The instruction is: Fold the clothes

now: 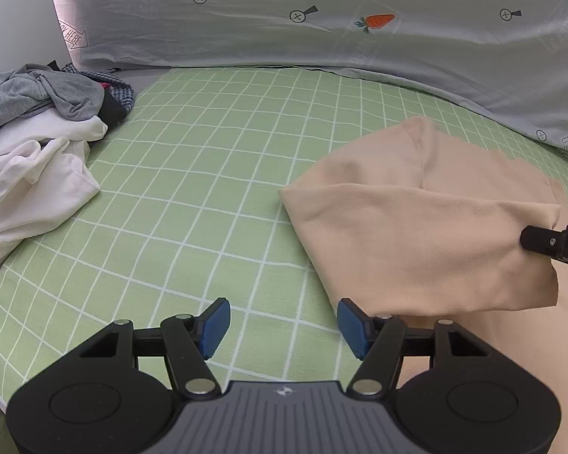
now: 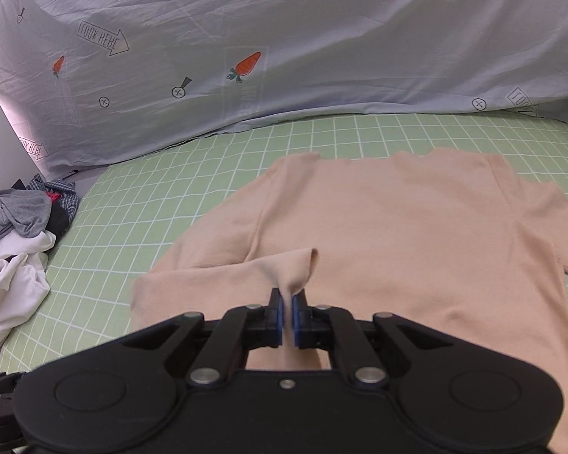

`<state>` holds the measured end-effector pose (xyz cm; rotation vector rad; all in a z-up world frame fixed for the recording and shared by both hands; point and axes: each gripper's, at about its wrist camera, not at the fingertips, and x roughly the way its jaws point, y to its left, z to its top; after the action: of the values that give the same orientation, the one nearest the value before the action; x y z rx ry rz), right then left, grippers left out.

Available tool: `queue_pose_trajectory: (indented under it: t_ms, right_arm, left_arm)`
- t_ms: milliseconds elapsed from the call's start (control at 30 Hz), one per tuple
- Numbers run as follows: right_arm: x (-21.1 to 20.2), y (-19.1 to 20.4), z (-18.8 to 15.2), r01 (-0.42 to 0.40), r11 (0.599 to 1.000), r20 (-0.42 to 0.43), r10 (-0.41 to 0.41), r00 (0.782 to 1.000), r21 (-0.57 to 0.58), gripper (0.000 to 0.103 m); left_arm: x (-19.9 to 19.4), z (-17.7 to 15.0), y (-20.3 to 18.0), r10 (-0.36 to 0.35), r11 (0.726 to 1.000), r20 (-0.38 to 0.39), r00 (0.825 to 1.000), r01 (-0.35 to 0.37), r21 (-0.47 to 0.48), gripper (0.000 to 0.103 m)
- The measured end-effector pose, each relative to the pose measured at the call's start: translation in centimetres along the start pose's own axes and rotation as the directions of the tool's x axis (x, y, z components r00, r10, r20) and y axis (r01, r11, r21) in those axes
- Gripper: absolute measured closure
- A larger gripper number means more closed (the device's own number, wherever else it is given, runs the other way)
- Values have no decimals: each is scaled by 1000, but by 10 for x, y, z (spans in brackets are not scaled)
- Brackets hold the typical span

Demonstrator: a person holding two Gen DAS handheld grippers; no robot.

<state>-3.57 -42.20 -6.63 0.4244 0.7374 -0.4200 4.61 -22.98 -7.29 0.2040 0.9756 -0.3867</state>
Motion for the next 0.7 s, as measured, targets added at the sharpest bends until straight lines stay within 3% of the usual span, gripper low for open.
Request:
queue_pose_trajectory:
  t_ms: [333, 700]
  right_arm:
    - [-17, -112, 1, 56, 998, -23, -56, 998, -12, 98]
    - [-6, -195, 12, 55, 997, -49, -57, 997, -48, 97]
  left_arm:
    - [1, -25, -106, -26, 1000, -32, 999, 26, -3, 39]
    - [21, -48, -170, 15, 1000, -112, 994, -17, -22, 39]
